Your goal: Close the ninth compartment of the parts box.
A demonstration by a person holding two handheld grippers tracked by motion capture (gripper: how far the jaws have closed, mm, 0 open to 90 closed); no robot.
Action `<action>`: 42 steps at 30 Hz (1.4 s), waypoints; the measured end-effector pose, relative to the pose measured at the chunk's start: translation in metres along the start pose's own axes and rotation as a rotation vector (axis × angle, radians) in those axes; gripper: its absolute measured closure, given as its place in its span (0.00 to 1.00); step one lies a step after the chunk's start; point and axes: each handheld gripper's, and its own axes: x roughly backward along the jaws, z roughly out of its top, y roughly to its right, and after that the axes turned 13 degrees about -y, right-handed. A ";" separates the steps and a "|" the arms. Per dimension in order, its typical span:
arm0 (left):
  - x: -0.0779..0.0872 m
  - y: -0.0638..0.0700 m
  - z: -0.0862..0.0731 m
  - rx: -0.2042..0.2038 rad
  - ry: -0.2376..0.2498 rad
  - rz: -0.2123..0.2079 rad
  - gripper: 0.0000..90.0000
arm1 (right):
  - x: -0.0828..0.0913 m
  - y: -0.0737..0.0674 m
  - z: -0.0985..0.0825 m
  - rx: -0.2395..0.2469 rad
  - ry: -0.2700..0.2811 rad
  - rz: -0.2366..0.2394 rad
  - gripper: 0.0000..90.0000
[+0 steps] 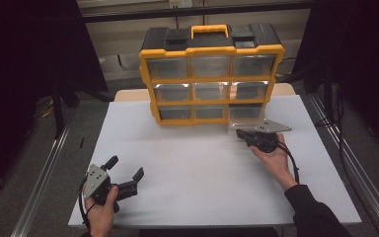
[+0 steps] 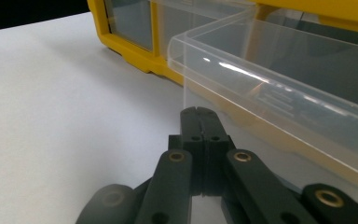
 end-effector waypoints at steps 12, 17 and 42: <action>0.000 0.000 0.000 -0.004 -0.002 0.003 0.02 | -0.001 0.001 0.001 -0.001 0.015 -0.035 1.00; 0.001 -0.001 0.000 -0.008 -0.006 0.004 0.02 | 0.000 0.001 0.003 -0.001 0.029 -0.038 1.00; 0.000 -0.001 0.000 -0.001 0.002 0.007 0.02 | -0.004 0.005 0.010 -0.002 0.043 -0.056 1.00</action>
